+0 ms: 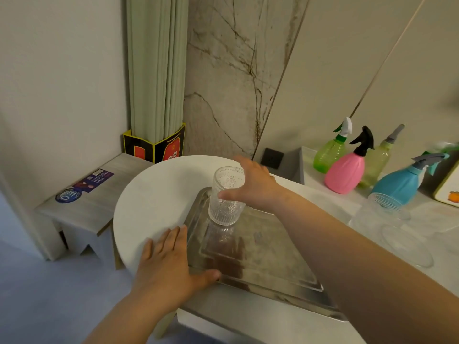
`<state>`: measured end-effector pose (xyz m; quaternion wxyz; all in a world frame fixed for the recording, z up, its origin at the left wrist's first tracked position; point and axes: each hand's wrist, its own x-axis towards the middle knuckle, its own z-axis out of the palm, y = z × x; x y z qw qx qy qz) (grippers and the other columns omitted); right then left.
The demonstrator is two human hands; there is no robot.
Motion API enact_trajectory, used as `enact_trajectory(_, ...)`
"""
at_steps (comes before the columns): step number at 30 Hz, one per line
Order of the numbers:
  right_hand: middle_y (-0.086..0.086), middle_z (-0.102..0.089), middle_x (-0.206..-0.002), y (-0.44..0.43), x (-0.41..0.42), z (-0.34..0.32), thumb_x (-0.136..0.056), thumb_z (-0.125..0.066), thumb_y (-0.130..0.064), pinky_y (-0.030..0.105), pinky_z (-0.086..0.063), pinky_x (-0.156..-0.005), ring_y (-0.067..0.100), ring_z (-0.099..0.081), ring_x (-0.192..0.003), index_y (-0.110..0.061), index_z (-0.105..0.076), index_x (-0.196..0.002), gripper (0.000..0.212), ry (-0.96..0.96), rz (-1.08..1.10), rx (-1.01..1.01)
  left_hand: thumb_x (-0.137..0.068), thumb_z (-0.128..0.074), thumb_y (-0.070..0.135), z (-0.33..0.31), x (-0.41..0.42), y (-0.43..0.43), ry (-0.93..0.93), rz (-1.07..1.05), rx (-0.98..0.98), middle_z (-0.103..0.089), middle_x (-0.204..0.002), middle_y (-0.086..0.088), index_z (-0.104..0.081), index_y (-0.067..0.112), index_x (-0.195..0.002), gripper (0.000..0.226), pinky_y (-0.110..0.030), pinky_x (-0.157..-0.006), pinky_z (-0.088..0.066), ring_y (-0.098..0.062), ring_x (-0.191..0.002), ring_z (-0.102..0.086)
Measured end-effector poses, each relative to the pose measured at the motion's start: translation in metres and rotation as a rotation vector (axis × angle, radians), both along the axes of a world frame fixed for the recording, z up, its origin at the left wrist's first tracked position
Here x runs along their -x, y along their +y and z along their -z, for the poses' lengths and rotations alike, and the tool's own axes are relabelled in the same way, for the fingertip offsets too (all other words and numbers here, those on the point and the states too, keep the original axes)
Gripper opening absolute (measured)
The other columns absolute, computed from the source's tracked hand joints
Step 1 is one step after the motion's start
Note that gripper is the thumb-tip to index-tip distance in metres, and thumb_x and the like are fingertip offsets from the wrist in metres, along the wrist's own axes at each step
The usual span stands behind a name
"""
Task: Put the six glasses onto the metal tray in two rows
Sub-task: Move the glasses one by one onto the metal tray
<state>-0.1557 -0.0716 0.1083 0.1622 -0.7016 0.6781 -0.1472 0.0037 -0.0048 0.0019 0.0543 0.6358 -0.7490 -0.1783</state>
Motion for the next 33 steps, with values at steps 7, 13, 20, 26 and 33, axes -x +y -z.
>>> enact_trajectory(7,0.002,-0.035,-0.144,0.074,0.056,-0.023,-0.073,-0.068,-0.034,0.038,-0.028,-0.106,0.022,-0.028,-0.131,-0.022,-0.035,-0.131,0.068,0.054,0.037,0.081,-0.085,-0.033,0.067,0.000,0.004,0.008,0.004,0.056,0.155,0.011,-0.155,0.006,0.003,0.026,-0.145,0.080,-0.039,-0.112,0.009,-0.010,-0.138,0.017)
enact_trajectory(13,-0.003,-0.017,-0.153,0.162,0.114,-0.014,-0.074,-0.063,-0.046,0.040,-0.013,-0.114,0.022,-0.012,-0.139,-0.031,-0.023,-0.136,0.076,0.212,0.261,0.048,-0.050,0.010,0.069,-0.007,0.017,0.038,0.061,0.249,0.219,-0.007,-0.154,0.011,-0.015,0.030,-0.143,0.104,-0.031,-0.106,0.014,-0.001,-0.135,0.009)
enact_trajectory(20,0.003,0.002,-0.156,0.214,0.155,0.003,-0.070,-0.061,-0.056,0.042,-0.008,-0.115,0.028,0.000,-0.142,-0.029,0.003,-0.140,0.099,0.242,0.489,-0.071,-0.038,0.016,0.074,-0.008,0.019,0.050,-0.055,0.285,0.185,-0.005,-0.155,0.010,-0.008,0.029,-0.145,0.119,-0.033,-0.110,0.010,-0.007,-0.140,0.004)
enact_trajectory(26,0.006,-0.012,-0.154,0.220,0.167,0.009,-0.072,-0.059,-0.056,0.043,-0.016,-0.114,0.030,-0.012,-0.140,-0.021,-0.001,-0.141,0.097,0.181,0.571,-0.054,-0.016,0.044,0.079,-0.003,0.016,0.052,-0.075,0.269,0.173,-0.013,-0.153,0.010,-0.012,0.029,-0.144,0.148,-0.032,-0.111,0.008,-0.007,-0.140,-0.002)
enact_trajectory(33,0.008,-0.036,-0.142,0.219,0.165,0.009,-0.066,-0.071,-0.044,0.040,-0.036,-0.103,0.028,-0.038,-0.127,-0.020,-0.023,-0.136,0.089,0.054,0.594,-0.042,-0.047,0.008,0.078,-0.001,0.014,0.054,0.003,0.279,0.208,-0.015,-0.153,0.008,-0.017,0.027,-0.143,0.111,-0.030,-0.110,0.005,-0.009,-0.140,-0.005)
